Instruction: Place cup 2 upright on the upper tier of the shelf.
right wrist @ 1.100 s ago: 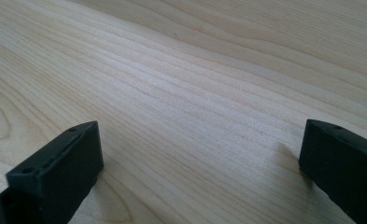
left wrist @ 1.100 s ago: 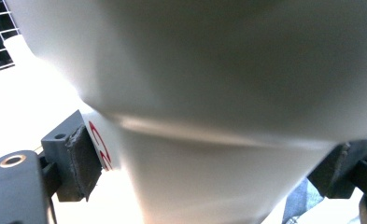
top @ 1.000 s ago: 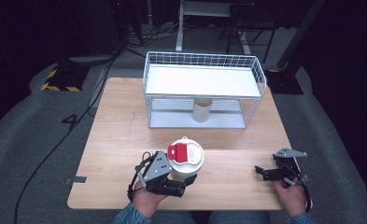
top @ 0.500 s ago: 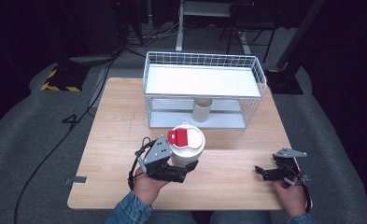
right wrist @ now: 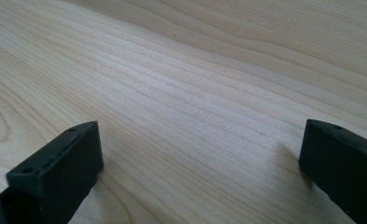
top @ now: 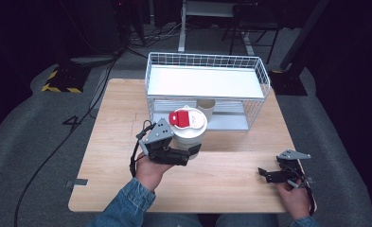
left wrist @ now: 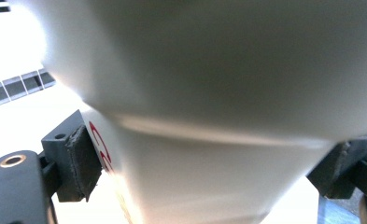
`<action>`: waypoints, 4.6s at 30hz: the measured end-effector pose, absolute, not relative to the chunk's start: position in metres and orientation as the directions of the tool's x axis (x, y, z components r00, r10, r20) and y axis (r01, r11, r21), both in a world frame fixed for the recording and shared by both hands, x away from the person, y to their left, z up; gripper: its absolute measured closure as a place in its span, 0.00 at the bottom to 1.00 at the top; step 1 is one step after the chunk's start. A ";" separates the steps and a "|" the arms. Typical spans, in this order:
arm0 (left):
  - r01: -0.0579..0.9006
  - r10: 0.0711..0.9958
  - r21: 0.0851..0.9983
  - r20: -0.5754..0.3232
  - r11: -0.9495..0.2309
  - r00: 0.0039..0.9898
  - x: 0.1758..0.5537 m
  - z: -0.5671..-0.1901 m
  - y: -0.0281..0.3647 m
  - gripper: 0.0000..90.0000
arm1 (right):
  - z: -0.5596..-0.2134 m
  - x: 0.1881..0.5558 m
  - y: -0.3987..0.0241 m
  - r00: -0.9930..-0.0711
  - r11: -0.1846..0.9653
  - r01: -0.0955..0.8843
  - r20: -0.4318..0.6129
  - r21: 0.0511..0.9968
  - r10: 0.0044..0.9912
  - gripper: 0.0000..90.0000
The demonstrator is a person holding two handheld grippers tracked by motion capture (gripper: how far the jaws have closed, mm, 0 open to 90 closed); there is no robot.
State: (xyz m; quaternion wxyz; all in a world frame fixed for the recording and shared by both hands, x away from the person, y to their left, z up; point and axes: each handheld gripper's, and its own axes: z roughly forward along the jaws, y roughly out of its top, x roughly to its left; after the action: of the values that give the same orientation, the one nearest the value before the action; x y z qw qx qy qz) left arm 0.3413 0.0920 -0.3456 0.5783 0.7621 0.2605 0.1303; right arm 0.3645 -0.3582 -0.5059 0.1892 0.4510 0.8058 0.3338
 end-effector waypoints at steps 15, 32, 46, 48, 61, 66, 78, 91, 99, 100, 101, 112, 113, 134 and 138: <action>0.233 0.574 0.958 -0.098 -0.167 0.813 0.376 -0.322 0.083 0.15 | -0.506 0.364 -0.358 -0.520 0.369 0.601 -0.004 0.709 0.854 0.00; 0.191 0.618 0.968 -0.050 -0.164 0.785 0.423 -0.294 0.074 0.15 | -0.506 0.365 -0.358 -0.520 0.369 0.601 -0.004 0.709 0.854 0.00; 0.210 0.660 0.969 -0.075 -0.127 0.747 0.459 -0.286 0.068 0.15 | -0.506 0.365 -0.357 -0.515 0.366 0.602 -0.005 0.709 0.857 0.00; 0.211 0.663 0.969 -0.074 -0.129 0.745 0.464 -0.285 0.066 0.15 | -0.506 0.365 -0.357 -0.514 0.366 0.603 -0.005 0.709 0.858 0.00; 0.248 0.694 0.964 -0.111 -0.100 0.711 0.499 -0.286 0.054 0.15 | -0.506 0.365 -0.356 -0.512 0.365 0.602 -0.007 0.710 0.859 0.00; 0.257 0.713 0.962 -0.118 -0.090 0.691 0.510 -0.288 0.049 0.15 | -0.506 0.366 -0.356 -0.510 0.364 0.603 -0.007 0.710 0.860 0.00; 0.273 0.747 0.955 -0.100 -0.112 0.658 0.537 -0.293 0.033 0.15 | -0.506 0.366 -0.356 -0.510 0.363 0.602 -0.008 0.712 0.860 0.00; 0.290 0.769 0.950 -0.099 -0.116 0.632 0.545 -0.297 0.020 0.15 | -0.506 0.366 -0.356 -0.511 0.366 0.601 -0.010 0.711 0.859 0.00; 0.304 0.772 0.946 -0.108 -0.114 0.626 0.545 -0.297 0.014 0.15 | -0.506 0.366 -0.356 -0.511 0.366 0.601 -0.010 0.711 0.859 0.00; 0.305 0.773 0.945 -0.108 -0.115 0.625 0.545 -0.297 0.013 0.15 | -0.506 0.366 -0.356 -0.512 0.366 0.601 -0.010 0.711 0.859 0.00; 0.306 0.773 0.945 -0.108 -0.115 0.625 0.545 -0.298 0.013 0.15 | -0.506 0.366 -0.356 -0.512 0.366 0.601 -0.010 0.711 0.859 0.00; 0.289 0.778 0.946 -0.072 -0.145 0.624 0.544 -0.298 0.009 0.15 | -0.506 0.365 -0.356 -0.512 0.366 0.601 -0.009 0.711 0.859 0.00; 0.287 0.779 0.947 -0.069 -0.146 0.623 0.544 -0.298 0.009 0.15 | -0.506 0.365 -0.356 -0.512 0.366 0.601 -0.010 0.711 0.859 0.00; 0.302 0.788 0.946 -0.097 -0.116 0.608 0.539 -0.292 0.014 0.02 | -0.506 0.366 -0.356 -0.511 0.365 0.602 -0.009 0.710 0.860 0.00; 0.309 0.783 0.944 -0.103 -0.118 0.613 0.534 -0.288 0.018 0.00 | -0.506 0.366 -0.356 -0.511 0.366 0.601 -0.010 0.711 0.859 0.00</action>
State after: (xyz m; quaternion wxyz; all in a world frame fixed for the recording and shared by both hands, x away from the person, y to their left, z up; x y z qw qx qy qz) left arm 0.5337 0.0184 -0.2883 0.5434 0.7150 0.3820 0.2181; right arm 0.3656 -0.3562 -0.5060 0.1942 0.4545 0.8032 0.3326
